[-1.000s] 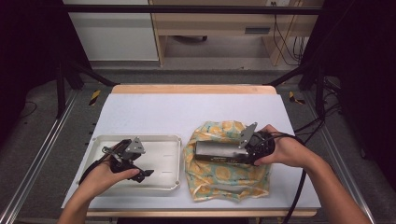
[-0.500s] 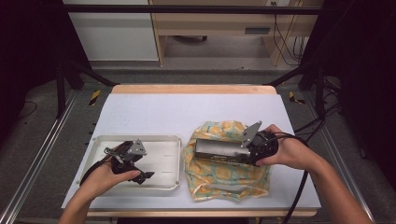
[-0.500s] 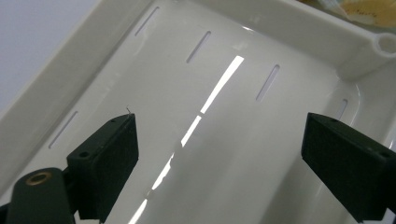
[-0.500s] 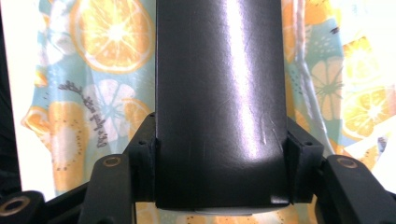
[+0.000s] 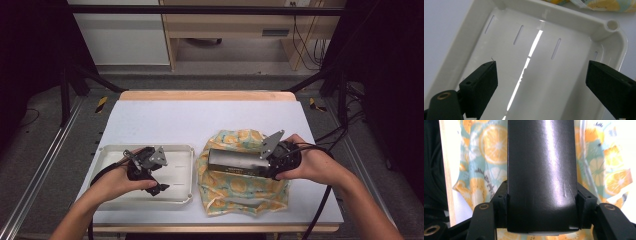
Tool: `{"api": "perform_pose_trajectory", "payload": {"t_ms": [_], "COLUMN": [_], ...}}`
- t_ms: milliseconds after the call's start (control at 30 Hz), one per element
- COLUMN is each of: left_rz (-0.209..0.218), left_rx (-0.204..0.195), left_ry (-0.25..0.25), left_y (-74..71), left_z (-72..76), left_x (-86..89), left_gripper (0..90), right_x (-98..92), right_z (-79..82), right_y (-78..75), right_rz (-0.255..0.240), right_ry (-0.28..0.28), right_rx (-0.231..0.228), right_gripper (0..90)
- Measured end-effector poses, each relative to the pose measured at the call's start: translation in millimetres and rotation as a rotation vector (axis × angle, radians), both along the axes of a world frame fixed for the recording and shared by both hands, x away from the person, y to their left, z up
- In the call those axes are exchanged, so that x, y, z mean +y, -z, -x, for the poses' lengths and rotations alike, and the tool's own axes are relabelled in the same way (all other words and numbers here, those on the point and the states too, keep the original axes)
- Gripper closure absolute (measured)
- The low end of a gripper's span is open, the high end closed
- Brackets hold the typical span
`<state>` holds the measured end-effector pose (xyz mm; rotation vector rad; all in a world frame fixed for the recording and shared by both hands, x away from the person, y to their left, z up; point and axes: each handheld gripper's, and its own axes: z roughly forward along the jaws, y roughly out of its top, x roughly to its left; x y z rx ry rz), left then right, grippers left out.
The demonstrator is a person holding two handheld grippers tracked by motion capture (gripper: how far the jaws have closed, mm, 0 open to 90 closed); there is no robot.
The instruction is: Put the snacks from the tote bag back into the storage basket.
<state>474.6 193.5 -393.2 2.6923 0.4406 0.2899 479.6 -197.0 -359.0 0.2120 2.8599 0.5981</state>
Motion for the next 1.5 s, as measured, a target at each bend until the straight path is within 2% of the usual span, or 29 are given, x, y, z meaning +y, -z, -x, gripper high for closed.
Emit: {"api": "perform_pose_trajectory", "payload": {"t_ms": [133, 233, 433, 567, 633, 833, 933, 1000, 1167, 1333, 1500], "left_rz": [-0.018, -0.045, -0.04, -0.046, -0.062, -0.081, -0.098, -0.092, -0.125, -0.172, -0.196], "left_rx": [0.02, 0.016, 0.008, 0.003, -0.001, -0.016, -0.03, -0.034, -0.026, -0.012, -0.004], "left_ry": [0.015, 0.029, 0.049, 0.068, 0.084, 0.128, 0.169, 0.19, 0.249, 0.294, 0.306], "left_y": [-12.2, -24.4, -49.3, -63.1, -68.9, -83.4, -86.6, -86.5, -81.9, -77.4, -73.5], "left_z": [-5.9, -9.1, -13.7, -11.4, -10.5, -7.5, -7.1, -6.6, -4.4, 0.6, 2.9], "left_x": [-3.8, -6.2, -10.9, -14.5, -16.6, -28.1, -35.8, -40.7, -52.9, -62.3, -68.4], "left_gripper": [10.5, 10.5, 10.0, 9.6, 9.7, 9.9, 9.7, 9.7, 9.8, 10.8, 12.0], "right_x": [7.5, 16.3, 35.1, 45.9, 49.7, 58.6, 62.3, 64.0, 68.7, 76.9, 85.7], "right_z": [1.1, 2.0, 3.6, 5.8, 6.5, 4.5, 4.1, 4.3, 7.1, 8.2, 8.2], "right_y": [-6.6, -9.7, -7.8, -6.0, -5.5, -4.1, -5.3, -7.1, -11.4, -13.3, -16.4], "right_rz": [-0.001, 0.011, 0.038, 0.048, 0.047, 0.029, 0.027, 0.022, -0.009, 0.005, 0.011], "right_ry": [-0.013, -0.025, -0.062, -0.078, -0.079, -0.063, -0.061, -0.059, -0.058, -0.074, -0.098], "right_rx": [-0.003, -0.003, 0.016, 0.023, 0.02, 0.016, 0.02, 0.02, 0.027, 0.032, 0.032], "right_gripper": [43.3, 43.3, 43.4, 43.4, 43.4, 43.5, 43.5, 43.5, 43.4, 43.4, 43.4]}}
